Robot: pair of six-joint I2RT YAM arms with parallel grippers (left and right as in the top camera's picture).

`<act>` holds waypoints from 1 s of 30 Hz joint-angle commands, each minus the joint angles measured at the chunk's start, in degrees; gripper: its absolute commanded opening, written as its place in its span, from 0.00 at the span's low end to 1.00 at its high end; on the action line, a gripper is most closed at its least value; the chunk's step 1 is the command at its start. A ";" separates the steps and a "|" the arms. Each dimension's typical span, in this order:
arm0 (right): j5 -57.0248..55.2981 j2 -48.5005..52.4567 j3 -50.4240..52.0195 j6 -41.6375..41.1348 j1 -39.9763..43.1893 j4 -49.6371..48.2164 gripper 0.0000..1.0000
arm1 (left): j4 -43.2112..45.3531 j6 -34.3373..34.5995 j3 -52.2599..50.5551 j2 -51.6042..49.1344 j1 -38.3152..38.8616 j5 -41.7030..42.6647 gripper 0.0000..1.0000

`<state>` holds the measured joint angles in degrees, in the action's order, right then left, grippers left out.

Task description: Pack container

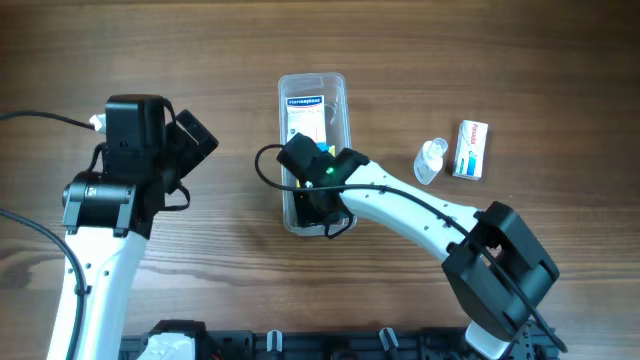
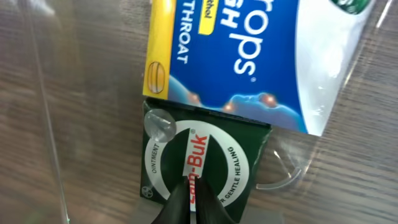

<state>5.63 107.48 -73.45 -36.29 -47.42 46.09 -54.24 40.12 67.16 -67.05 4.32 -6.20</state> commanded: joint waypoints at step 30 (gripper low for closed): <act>-11.67 4.20 -0.96 -0.83 0.26 5.31 0.04 | 0.07 -0.72 0.94 0.57 -0.37 -1.16 1.00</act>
<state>-6.28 110.50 -74.00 -36.62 -47.40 51.46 -54.24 40.14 67.16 -67.05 4.32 -6.20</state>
